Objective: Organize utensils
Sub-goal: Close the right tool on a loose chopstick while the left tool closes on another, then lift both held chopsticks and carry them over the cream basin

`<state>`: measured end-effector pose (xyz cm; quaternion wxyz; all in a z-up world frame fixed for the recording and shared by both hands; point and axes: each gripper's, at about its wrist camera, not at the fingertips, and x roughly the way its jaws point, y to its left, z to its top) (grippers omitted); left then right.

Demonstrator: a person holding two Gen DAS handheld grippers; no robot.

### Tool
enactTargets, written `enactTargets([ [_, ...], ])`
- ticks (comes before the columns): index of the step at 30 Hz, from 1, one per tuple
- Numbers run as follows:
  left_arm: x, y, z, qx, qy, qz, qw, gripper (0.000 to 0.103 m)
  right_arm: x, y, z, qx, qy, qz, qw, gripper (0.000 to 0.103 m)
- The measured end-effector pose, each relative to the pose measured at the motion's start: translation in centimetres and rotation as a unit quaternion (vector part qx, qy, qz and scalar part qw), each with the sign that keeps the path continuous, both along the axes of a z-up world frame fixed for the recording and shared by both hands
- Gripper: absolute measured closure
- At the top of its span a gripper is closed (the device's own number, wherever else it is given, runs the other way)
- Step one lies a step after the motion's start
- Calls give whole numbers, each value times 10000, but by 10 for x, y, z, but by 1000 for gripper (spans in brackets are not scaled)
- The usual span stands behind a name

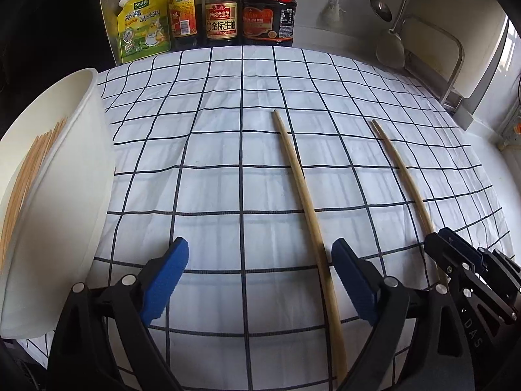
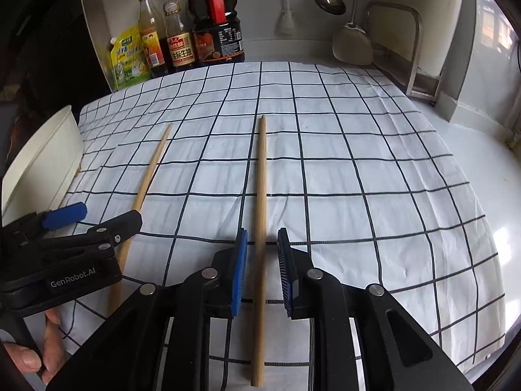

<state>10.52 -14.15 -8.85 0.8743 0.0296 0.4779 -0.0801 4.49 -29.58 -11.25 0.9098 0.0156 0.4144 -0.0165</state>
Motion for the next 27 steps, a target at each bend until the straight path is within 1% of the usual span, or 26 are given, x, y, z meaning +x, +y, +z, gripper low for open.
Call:
enactTargets([
  [2,1,-2,-1,94,-11,1,10000,14,2,4,-1,-149,-22,36,9999,84],
  [4,2,-3,-2,109,-16,-7,9999,14,3,6,-2,-277,-38,66,9996,85],
  [8,1,-5,-2,107,-72,-39,9999,16,3,6,-2,-302,-56,92,9995,85],
  [9,0,-6,-1,108,-109,-61,9999,21,3,6,-2,-312,-69,94,9994,85],
  [10,-1,-7,0,108,-124,-84,9998,28,2,7,-3,-330,-84,93,9994,85],
  [11,-2,-8,1,105,-142,-125,9998,32,2,7,-3,-345,-94,91,9993,85],
  [12,-3,-9,1,103,-153,-162,9997,40,2,7,-3,-365,-101,91,9992,85],
  [13,-5,-11,2,95,-169,-198,9996,48,2,8,-3,-384,-108,95,9992,87],
  [14,-6,-12,3,94,-187,-214,9996,52,2,9,-3,-386,-111,107,9991,89],
  [15,-8,-13,4,84,-211,-219,9995,62,1,10,-3,-398,-113,118,9991,96],
  [16,-9,-14,4,77,-223,-225,9995,75,0,11,-4,-414,-113,118,9990,96],
  [17,-10,-14,5,75,-225,-232,9994,82,0,11,-3,-399,-121,120,9991,96],
  [18,-11,-14,5,60,-211,-243,9995,96,0,10,-3,-380,-125,123,9991,96],
  [21,-11,-12,5,-77,-135,-282,9995,96,-2,8,-3,-222,-124,136,9996,97],
  [22,-12,-9,6,-183,-94,-291,9994,96,-3,7,-2,-142,-120,143,9997,97],
  [27,-23,-4,10,-358,-62,-369,9987,96,-5,4,0,157,-101,167,9997,97],
])
